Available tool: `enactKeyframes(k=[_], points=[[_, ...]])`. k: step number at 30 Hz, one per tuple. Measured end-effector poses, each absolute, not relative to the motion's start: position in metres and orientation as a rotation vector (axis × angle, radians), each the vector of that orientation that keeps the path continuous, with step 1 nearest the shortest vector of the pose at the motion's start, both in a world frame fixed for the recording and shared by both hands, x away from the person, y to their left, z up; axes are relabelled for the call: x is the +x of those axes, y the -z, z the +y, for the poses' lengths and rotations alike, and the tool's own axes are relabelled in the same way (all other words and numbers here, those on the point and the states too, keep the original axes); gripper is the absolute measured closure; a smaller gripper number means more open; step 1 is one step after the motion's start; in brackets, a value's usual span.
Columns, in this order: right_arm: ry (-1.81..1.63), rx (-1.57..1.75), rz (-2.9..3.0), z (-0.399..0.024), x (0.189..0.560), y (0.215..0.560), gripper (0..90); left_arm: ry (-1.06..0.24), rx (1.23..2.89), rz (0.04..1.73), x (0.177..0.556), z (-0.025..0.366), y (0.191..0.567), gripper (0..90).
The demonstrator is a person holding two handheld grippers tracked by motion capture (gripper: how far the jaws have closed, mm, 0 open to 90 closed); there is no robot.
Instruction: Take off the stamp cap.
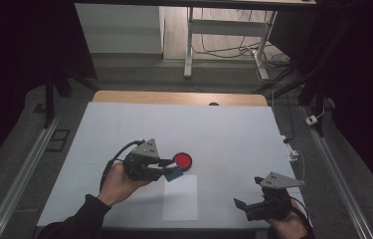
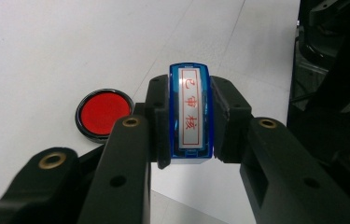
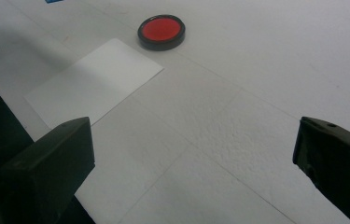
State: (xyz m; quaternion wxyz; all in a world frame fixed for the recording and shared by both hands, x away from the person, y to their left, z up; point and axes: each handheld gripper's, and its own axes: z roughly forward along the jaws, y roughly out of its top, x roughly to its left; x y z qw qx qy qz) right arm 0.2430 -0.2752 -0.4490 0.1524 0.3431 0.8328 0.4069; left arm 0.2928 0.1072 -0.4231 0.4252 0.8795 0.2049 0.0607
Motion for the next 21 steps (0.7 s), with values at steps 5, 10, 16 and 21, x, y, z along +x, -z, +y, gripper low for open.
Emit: enactKeyframes(k=[5,10,16,21], points=[[-1.168,0.914,2.423,-0.265,0.246,0.449,0.0,-0.156,2.198,0.519,0.293,0.108,0.423,70.6],[-1.194,0.887,2.458,-0.257,0.248,0.451,0.0,-0.174,2.201,0.501,0.293,0.109,0.424,70.6],[-1.235,0.863,2.479,-0.248,0.253,0.452,0.0,-0.200,2.200,0.473,0.293,0.108,0.425,70.6],[-1.257,0.868,2.531,-0.238,0.259,0.454,0.0,-0.182,2.196,0.473,0.293,0.108,0.426,70.6]])
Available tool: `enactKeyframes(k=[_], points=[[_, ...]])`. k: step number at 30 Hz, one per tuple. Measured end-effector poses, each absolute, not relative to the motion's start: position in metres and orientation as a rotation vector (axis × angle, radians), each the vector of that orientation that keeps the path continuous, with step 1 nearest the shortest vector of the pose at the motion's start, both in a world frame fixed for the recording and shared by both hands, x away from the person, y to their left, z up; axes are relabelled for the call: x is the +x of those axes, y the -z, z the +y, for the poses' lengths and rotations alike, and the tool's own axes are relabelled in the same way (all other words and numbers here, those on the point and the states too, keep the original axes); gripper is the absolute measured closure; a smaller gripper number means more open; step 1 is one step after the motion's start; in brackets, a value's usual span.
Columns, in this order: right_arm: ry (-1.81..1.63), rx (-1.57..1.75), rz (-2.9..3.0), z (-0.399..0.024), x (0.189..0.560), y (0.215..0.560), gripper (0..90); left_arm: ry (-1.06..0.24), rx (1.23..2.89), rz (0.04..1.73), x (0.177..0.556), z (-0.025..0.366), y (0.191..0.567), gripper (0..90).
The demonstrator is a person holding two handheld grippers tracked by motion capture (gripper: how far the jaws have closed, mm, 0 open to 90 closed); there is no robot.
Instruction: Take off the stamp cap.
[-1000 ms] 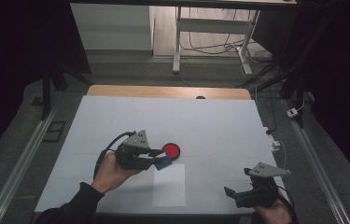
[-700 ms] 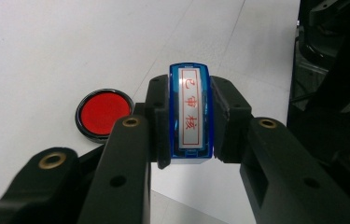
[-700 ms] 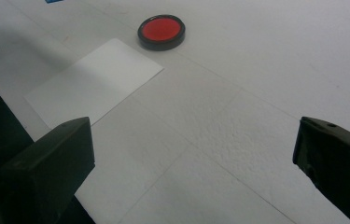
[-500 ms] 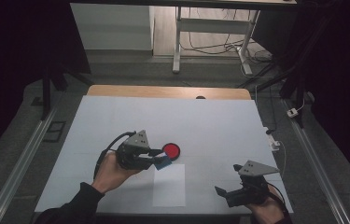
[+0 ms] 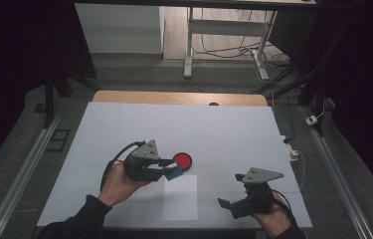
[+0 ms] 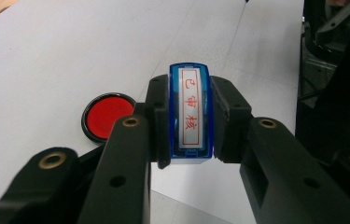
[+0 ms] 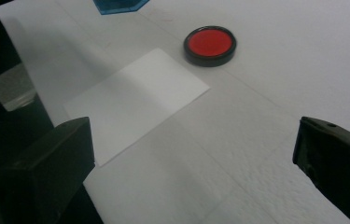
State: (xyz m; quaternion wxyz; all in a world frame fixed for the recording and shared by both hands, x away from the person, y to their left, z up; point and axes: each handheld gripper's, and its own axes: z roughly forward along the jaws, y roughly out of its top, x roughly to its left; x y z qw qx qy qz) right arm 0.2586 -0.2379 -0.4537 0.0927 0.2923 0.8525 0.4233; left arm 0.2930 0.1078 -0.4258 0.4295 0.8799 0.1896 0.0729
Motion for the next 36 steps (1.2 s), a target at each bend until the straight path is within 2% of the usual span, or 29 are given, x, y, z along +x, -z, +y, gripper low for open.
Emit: enactKeyframes(k=[6,36], points=[[-1.274,0.858,2.589,-0.224,0.264,0.457,0.0,-0.130,2.188,0.471,0.293,0.109,0.425,70.5],[-1.269,0.633,2.709,-0.162,0.285,0.467,0.0,-0.090,2.156,0.390,0.293,0.123,0.419,70.5]])
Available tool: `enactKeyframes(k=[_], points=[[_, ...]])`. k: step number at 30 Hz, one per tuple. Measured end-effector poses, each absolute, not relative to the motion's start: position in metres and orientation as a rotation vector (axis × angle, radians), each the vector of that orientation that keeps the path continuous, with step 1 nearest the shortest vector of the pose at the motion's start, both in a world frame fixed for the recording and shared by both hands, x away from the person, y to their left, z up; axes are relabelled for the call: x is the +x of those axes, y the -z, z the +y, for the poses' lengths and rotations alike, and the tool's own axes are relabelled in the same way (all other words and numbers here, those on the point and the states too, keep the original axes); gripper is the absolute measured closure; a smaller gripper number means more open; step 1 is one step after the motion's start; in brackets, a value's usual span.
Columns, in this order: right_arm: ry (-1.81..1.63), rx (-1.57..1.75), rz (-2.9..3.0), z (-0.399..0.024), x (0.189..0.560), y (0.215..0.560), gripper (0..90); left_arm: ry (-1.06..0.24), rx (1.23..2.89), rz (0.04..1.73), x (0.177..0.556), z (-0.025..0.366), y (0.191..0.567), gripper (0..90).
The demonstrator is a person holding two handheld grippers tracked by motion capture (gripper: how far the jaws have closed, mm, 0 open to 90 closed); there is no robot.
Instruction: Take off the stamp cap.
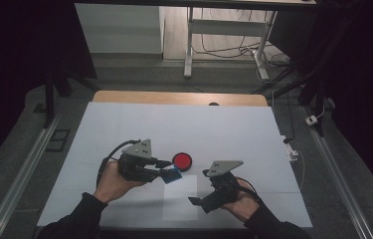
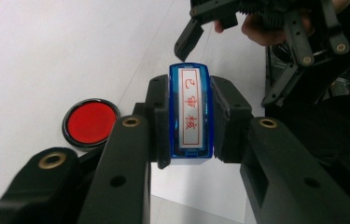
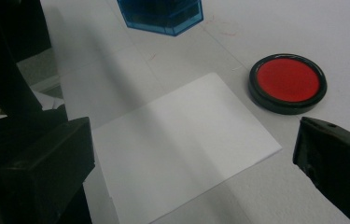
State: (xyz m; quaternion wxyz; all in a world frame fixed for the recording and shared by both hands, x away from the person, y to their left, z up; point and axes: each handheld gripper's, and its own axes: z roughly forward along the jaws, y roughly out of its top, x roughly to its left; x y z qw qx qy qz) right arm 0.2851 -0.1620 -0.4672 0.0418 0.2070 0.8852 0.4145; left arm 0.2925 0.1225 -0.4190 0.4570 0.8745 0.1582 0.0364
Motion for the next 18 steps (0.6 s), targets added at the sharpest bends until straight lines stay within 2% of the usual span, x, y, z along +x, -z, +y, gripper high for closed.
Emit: enactKeyframes(k=[18], points=[[-1.331,0.601,2.777,-0.133,0.300,0.468,0.0,-0.089,2.161,0.320,0.292,0.122,0.418,70.6]])
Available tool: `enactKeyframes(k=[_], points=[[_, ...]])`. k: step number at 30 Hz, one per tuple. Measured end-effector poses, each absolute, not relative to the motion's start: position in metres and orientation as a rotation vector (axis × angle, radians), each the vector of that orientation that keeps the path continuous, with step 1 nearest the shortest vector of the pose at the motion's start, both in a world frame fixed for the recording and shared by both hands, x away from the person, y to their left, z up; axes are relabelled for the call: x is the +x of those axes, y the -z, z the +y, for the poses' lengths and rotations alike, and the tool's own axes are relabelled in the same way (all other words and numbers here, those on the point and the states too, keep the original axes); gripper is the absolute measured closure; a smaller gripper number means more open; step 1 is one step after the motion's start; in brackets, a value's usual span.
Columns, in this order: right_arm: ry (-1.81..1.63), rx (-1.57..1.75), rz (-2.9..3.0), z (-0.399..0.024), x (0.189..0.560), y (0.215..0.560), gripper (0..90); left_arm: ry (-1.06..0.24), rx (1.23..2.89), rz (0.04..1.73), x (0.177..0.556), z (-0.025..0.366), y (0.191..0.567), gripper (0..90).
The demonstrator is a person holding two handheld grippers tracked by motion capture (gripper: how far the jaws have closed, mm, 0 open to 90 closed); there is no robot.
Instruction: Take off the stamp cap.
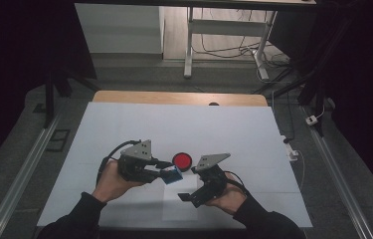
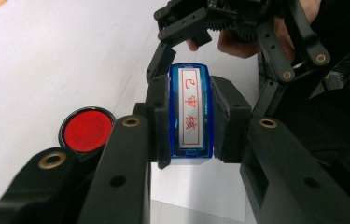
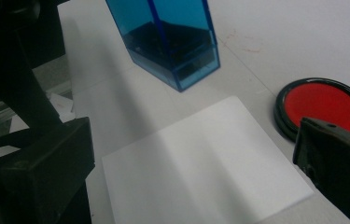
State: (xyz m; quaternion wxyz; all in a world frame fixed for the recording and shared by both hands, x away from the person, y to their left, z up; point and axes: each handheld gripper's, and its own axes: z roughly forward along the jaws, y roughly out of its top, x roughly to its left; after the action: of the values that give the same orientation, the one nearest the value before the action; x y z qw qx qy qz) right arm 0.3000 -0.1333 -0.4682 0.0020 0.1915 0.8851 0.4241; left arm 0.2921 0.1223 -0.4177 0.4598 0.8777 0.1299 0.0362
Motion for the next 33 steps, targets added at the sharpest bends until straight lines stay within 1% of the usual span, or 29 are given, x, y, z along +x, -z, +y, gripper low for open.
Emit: enactKeyframes(k=[5,15,16,20,21,23,24,25,26,27,33], points=[[-1.325,0.574,2.794,-0.125,0.303,0.469,0.0,-0.066,2.152,0.336,0.292,0.123,0.417,70.5],[-1.321,0.494,2.804,-0.114,0.310,0.472,0.0,-0.054,2.155,0.314,0.292,0.124,0.416,70.6],[-1.331,0.486,2.805,-0.114,0.311,0.472,1.3,-0.054,2.154,0.312,0.292,0.124,0.416,70.6],[-1.376,0.433,2.815,-0.113,0.312,0.472,8.3,-0.041,2.138,0.297,0.292,0.124,0.416,70.6],[-1.391,0.411,2.823,-0.113,0.313,0.471,11.5,-0.040,2.138,0.289,0.292,0.125,0.417,70.6],[-1.427,0.358,2.836,-0.114,0.313,0.469,22.1,-0.039,2.136,0.279,0.293,0.125,0.417,70.6],[-1.427,0.358,2.836,-0.114,0.313,0.469,22.1,-0.039,2.139,0.272,0.293,0.125,0.417,70.6],[-1.448,0.342,2.853,-0.113,0.314,0.468,28.6,-0.036,2.134,0.267,0.293,0.125,0.417,70.6],[-1.448,0.342,2.853,-0.113,0.314,0.468,28.6,-0.036,2.133,0.259,0.293,0.125,0.418,70.6],[-1.453,0.333,2.860,-0.114,0.314,0.468,32.3,-0.037,2.134,0.255,0.293,0.125,0.418,70.6],[-1.503,0.286,2.897,-0.114,0.319,0.469,47.8,-0.042,2.126,0.226,0.292,0.125,0.418,70.6]])
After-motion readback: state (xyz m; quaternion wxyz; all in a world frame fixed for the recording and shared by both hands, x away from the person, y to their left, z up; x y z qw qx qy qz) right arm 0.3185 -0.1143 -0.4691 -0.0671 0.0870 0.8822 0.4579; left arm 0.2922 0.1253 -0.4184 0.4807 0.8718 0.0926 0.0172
